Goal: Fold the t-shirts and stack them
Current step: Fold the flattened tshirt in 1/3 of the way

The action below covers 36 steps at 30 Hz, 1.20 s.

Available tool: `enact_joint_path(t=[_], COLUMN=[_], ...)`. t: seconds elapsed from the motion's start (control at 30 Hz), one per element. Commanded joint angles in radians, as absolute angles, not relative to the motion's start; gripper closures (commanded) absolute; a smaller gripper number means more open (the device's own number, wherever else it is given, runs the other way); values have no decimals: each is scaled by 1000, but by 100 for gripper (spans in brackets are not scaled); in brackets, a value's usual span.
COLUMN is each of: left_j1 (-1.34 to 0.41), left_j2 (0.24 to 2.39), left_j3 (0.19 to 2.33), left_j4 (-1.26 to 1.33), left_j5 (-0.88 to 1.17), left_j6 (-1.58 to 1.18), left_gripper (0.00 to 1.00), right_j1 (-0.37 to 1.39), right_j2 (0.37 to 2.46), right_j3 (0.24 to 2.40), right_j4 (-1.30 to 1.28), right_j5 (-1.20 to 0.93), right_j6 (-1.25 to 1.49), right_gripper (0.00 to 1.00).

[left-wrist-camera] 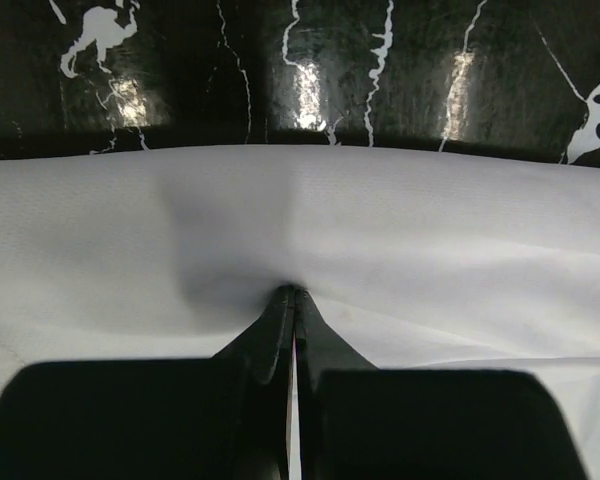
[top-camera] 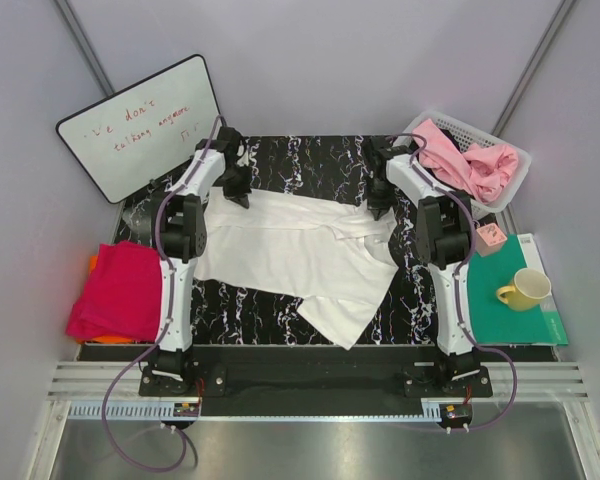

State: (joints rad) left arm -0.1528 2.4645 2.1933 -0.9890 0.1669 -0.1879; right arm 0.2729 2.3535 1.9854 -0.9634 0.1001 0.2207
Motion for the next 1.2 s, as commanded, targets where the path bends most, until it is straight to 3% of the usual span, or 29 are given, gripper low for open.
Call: enact_joint_path(t=[0.0, 0.4, 0.63, 0.67, 0.7, 0.77, 0.8, 0.87, 0.9, 0.93, 0.97, 1.17], left_j1=[-123, -25, -28, -28, -28, -28, -28, -28, -28, -28, -28, -26], left_j2=[2480, 2448, 2367, 2343, 2288, 2228, 2161, 2094, 2024, 1987, 1944, 1679], left_j3=[2217, 2180, 2166, 2166, 2166, 2143, 2120, 2032, 1990, 1946, 1837, 1507], left_j4=[-999, -1006, -986, -974, -970, -956, -953, -943, -939, -931, -902, -882], left_j5=[127, 63, 138, 141, 147, 157, 153, 160, 164, 157, 150, 152], left_j6=[-242, -259, -215, -210, -209, -198, -196, -189, -187, -187, -193, -228], left_gripper=[100, 100, 100, 100, 100, 98, 85, 61, 32, 14, 1, 1], right_j1=[278, 278, 279, 279, 279, 279, 279, 281, 278, 279, 279, 279], right_j2=[2436, 2692, 2656, 2604, 2571, 2461, 2416, 2285, 2242, 2197, 2118, 1821], right_j3=[2088, 2498, 2551, 2553, 2548, 2531, 2492, 2433, 2358, 2312, 2265, 1803], right_j4=[-966, -1002, -996, -996, -996, -996, -994, -994, -994, -994, -996, -996], right_j5=[144, 64, 41, 55, 64, 92, 97, 94, 95, 92, 66, -41], right_j6=[198, 196, 190, 189, 187, 180, 178, 175, 176, 179, 166, 201], right_gripper=[100, 100, 99, 97, 83, 68, 50, 30, 18, 1, 0, 0])
